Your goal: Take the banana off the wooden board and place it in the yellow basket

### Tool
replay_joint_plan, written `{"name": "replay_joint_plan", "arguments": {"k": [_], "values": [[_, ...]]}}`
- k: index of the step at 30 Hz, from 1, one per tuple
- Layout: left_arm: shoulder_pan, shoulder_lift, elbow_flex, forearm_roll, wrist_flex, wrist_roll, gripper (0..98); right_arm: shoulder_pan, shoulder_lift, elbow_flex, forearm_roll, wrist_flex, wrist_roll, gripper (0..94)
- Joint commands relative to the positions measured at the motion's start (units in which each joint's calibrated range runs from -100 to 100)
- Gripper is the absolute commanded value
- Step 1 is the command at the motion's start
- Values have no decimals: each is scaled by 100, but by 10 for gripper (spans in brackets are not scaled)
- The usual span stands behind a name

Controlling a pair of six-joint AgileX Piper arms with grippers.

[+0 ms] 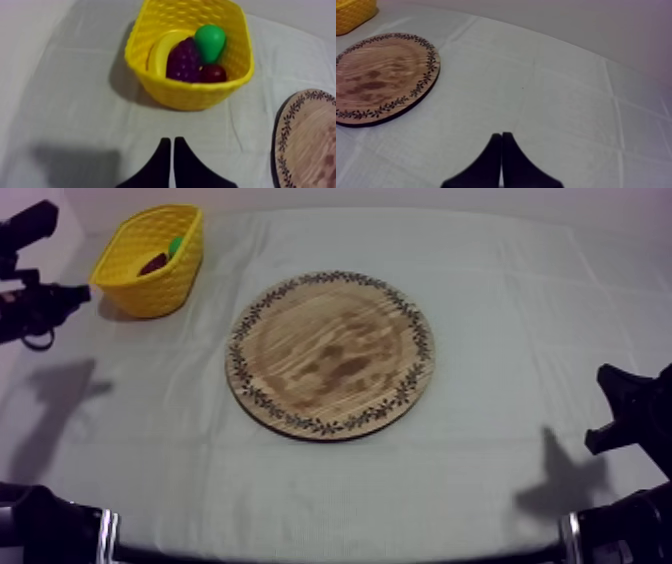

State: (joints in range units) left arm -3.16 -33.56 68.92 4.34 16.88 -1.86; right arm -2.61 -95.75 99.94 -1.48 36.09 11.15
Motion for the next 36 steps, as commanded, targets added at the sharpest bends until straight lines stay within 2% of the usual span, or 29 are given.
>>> {"name": "replay_joint_plan", "arguments": {"k": [1,12,14,21,24,28,36], "values": [[-68,-1094,719,-1,-35,-23,0,0,0,-5,-1,-12,1,3],[-282,-3656,2522,-5,-190,62,0,0,0,-5,-1,-12,2,3],[-281,-4028,2684,-28,-66,113,0,0,0,-5,-1,-12,1,3],[-188,-5348,3041,-455,613,669,0,0,0,-5,-1,-12,1,3],[-168,-5768,3078,-547,944,787,0,0,0,-5,-1,-12,1,3],[-168,-6131,3092,-616,1390,813,0,0,0,-5,-1,-12,1,3],[-206,-6561,3038,-657,1797,683,0,0,0,-5,-1,-12,1,3]]}}
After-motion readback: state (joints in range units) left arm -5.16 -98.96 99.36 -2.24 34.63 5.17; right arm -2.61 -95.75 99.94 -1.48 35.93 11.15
